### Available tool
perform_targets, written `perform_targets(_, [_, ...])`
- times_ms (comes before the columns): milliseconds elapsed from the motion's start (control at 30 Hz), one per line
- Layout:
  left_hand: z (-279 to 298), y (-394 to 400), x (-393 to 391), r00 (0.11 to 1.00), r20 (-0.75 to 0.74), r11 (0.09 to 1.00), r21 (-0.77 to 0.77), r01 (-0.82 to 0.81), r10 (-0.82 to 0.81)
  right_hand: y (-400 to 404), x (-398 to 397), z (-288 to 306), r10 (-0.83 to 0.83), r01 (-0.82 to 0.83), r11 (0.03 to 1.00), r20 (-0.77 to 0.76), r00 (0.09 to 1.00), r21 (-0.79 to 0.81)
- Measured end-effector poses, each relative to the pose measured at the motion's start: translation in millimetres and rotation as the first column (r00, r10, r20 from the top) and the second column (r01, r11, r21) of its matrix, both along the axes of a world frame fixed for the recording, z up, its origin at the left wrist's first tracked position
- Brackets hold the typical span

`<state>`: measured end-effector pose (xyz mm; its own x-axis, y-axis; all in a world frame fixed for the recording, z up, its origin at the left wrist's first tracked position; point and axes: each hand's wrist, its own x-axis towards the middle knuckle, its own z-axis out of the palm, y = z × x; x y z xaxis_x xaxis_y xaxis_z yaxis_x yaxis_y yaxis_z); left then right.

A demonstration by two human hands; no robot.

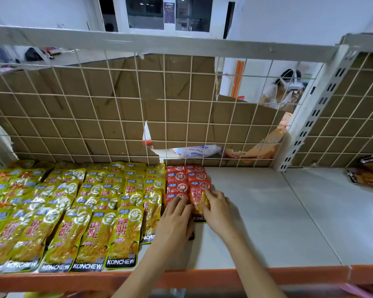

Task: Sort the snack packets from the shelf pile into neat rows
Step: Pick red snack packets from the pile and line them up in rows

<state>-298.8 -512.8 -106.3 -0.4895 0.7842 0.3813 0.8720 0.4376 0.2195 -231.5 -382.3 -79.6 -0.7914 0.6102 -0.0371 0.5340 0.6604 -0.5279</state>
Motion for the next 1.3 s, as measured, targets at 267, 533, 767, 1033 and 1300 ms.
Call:
perform_targets(267, [-5, -1, -6, 0.999, 0.018, 0.999, 0.043, 0.027, -0.027, -3, 1, 1, 0.000, -0.002, 0.999, -0.046, 0.999, -0.038])
perform_targets(533, [6, -21, -2, 0.998, -0.039, 0.985, 0.163, 0.054, -0.048, -17, 18, -6, 0.137, -0.122, 0.980, -0.089, 0.987, 0.157])
perform_targets(767, [0, -31, 1, 0.997, 0.066, 0.997, 0.066, 0.025, -0.030, -24, 22, -10, 0.162, -0.151, 0.960, -0.029, 0.986, 0.235])
perform_targets(1033, [2, -29, -2, 0.999, 0.032, 1.000, -0.007, 0.025, -0.024, -28, 22, -16, 0.115, -0.077, 0.937, -0.093, 0.989, 0.340])
perform_targets(1300, [9, -28, -3, 0.984, 0.164, 0.996, -0.044, 0.072, -0.064, -34, 23, -4, 0.090, -0.093, 0.950, 0.023, 0.996, 0.299])
